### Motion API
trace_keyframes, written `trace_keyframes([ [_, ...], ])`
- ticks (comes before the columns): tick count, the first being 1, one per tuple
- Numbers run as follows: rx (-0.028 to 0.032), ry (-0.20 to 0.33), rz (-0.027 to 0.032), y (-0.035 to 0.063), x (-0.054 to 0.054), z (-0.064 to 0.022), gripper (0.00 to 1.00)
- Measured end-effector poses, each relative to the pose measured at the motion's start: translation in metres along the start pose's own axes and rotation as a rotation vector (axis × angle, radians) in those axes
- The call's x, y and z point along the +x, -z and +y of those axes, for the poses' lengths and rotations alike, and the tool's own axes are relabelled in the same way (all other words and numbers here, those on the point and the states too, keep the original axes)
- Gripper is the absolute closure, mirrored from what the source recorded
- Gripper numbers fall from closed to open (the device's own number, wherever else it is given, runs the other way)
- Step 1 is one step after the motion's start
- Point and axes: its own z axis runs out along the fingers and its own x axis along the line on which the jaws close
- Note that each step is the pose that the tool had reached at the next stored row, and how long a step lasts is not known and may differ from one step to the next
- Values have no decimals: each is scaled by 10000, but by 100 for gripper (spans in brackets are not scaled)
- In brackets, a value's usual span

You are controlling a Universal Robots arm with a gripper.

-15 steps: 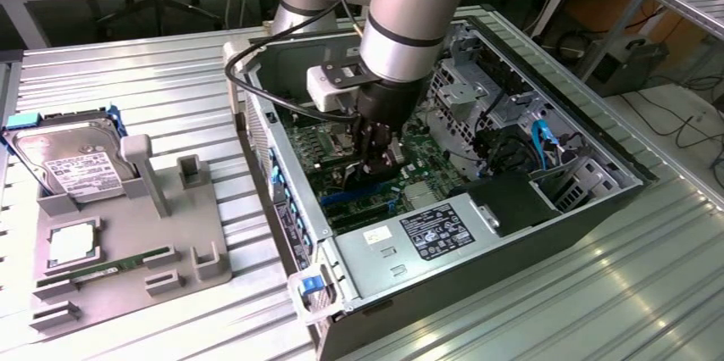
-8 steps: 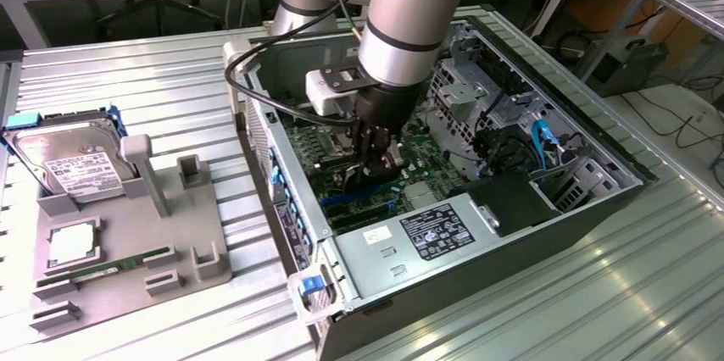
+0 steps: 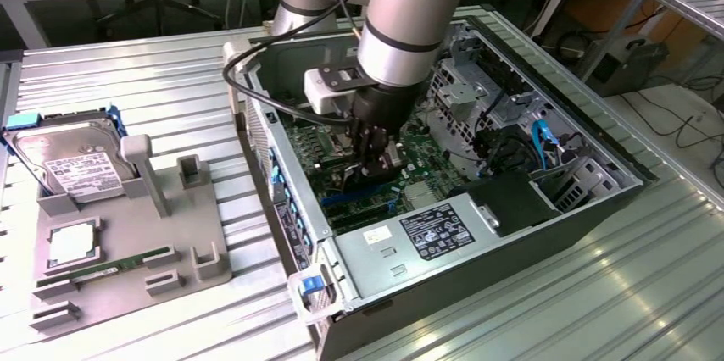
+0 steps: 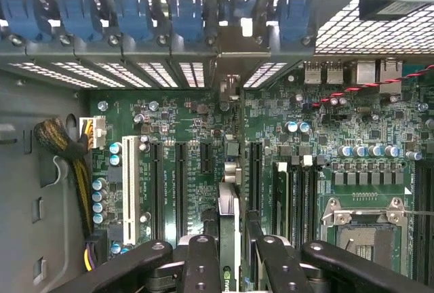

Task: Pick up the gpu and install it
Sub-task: 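Press down on the gpu until it lock into place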

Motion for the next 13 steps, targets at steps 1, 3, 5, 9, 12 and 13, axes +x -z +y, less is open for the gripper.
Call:
trace_keyframes([
  [1, -13, -25, 9, 16, 1, 1, 74],
  [3, -23, -35, 9, 24, 1, 1, 74],
  [5, -25, -36, 10, 21, 1, 1, 74],
  [9, -51, -35, 11, -39, 13, -3, 74],
  [12, -111, -37, 13, -61, 17, -3, 74],
  [13, -135, -37, 17, -70, 18, -4, 74],
])
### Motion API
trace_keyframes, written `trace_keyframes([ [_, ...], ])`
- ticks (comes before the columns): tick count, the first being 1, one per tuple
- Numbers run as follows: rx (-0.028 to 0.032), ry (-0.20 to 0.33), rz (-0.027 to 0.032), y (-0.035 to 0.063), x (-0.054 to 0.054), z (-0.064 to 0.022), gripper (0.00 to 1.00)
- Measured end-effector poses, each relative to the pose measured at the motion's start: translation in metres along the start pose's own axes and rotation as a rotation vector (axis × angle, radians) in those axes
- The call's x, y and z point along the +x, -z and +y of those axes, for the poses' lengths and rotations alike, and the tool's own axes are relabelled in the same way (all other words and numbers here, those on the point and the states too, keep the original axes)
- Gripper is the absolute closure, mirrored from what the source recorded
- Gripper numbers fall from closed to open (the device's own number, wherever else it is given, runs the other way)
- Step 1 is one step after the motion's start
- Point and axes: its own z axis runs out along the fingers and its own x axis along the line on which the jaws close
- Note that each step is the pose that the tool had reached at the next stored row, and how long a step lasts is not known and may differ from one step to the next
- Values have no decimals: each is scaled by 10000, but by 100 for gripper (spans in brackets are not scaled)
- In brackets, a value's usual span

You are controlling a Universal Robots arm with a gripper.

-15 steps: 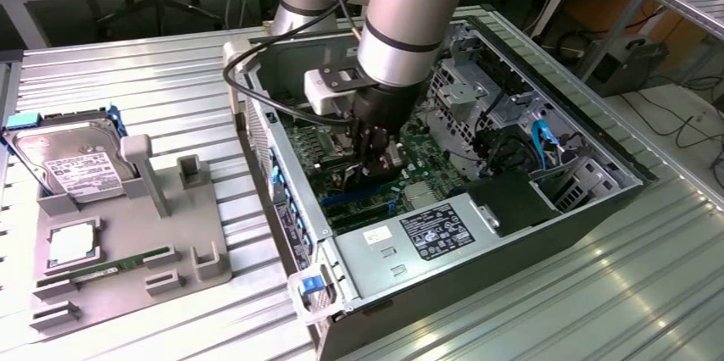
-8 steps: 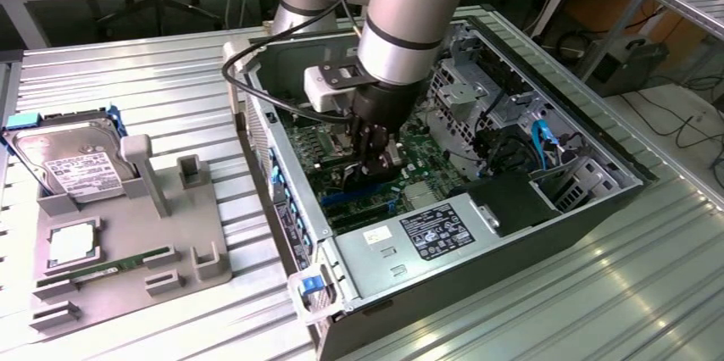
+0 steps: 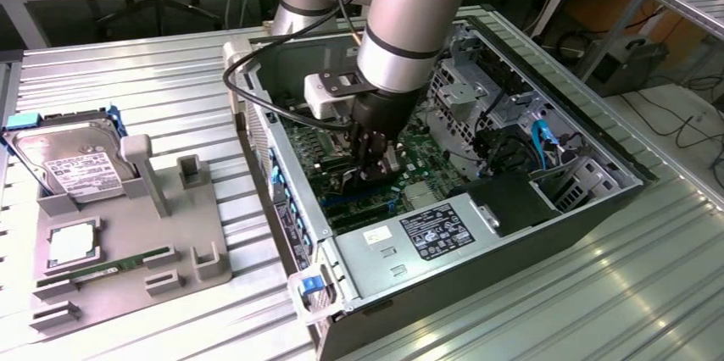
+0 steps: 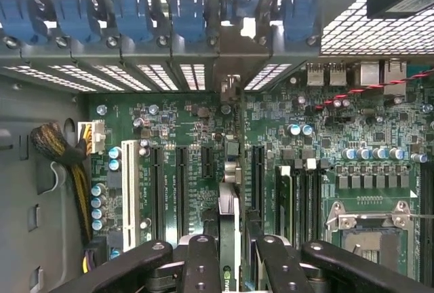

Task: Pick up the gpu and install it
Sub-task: 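Press down on the gpu until it lock into place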

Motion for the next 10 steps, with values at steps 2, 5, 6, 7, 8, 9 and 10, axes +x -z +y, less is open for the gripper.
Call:
trace_keyframes([
  [2, -22, -1, 1, -10, 0, 0, 74],
  [5, -32, -2, -1, -23, 1, -1, 74],
  [6, -31, -2, -1, -24, 0, -1, 74],
  [7, -28, -2, -16, -29, -1, -1, 74],
  [8, -26, -2, -13, -26, -1, -1, 73],
  [9, -31, -1, -6, 58, -2, 4, 54],
  [10, -32, -1, -6, 212, -11, 15, 54],
])
